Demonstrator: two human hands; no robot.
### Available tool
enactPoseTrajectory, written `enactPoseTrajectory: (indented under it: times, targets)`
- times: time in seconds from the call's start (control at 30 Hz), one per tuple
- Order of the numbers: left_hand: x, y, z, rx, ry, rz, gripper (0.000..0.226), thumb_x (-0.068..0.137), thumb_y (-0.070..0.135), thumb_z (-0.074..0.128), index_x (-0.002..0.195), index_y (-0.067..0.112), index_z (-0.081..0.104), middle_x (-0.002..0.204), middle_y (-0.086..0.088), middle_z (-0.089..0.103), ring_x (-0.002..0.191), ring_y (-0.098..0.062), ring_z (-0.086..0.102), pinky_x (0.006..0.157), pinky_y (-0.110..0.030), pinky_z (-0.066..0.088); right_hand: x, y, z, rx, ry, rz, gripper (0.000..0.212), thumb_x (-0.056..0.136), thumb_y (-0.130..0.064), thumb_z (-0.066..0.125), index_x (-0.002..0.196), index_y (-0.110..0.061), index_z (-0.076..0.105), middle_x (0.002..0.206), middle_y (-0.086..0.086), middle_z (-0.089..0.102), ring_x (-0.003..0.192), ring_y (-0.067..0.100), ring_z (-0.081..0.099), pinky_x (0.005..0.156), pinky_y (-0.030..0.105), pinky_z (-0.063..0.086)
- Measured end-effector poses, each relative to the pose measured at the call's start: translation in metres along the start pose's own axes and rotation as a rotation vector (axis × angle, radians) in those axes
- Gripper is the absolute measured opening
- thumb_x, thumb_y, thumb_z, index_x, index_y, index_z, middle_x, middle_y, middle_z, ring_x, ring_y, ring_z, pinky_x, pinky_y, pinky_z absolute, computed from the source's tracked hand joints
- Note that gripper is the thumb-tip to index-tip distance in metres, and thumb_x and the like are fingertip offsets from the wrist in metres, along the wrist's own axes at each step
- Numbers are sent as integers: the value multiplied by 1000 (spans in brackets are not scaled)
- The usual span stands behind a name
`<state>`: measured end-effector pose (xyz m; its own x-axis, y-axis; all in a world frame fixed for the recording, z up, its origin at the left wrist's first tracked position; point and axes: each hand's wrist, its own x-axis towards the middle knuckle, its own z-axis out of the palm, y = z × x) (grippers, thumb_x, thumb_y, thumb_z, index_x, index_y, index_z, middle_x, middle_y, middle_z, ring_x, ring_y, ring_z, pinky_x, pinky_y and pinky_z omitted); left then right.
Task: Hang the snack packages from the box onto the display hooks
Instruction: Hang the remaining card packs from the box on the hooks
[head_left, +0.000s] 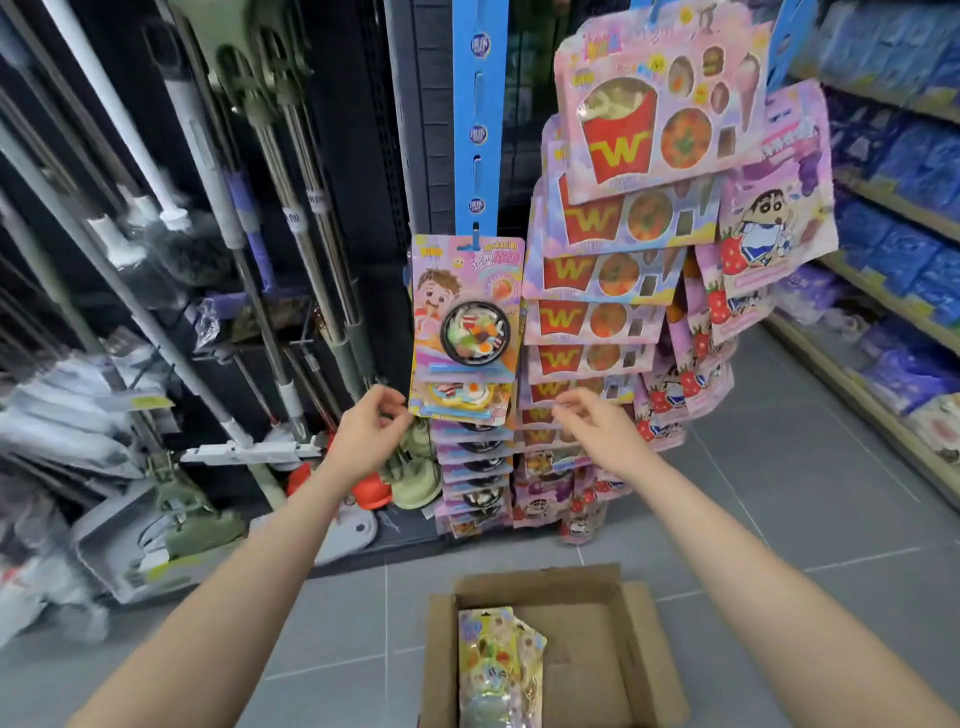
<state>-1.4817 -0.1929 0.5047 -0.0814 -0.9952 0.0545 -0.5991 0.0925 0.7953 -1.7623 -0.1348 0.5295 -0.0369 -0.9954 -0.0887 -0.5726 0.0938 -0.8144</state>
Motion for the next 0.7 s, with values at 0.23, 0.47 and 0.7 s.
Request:
enactPoseTrajectory:
  times: [0.23,0.47,0.7]
  targets:
    - [-71,-71,89,-26,-46,-200,24,86,6,59,90,28,52,76,4,59,62,0,54,65,-27,46,-8,111,33,-75,-287,123,13,92,-28,51,99,-18,57,86,-12,56,83,8,53,71,19,41]
    - [-157,-162,204,-40,87,-460,18,83,23,58,93,35,51,81,13,63,79,6,60,67,-23,47,4,258,107,-54,-520,273,8,88,-21,60,83,-26,56,84,-8,60,82,11,58,75,19,45]
    - [-208,-296,308,155,68,-543,26,84,29,53,110,29,57,107,7,61,98,-6,59,84,-25,47,17,398,227,-9,-576,371,16,85,-15,63,79,-25,52,79,-10,57,80,13,55,63,7,39]
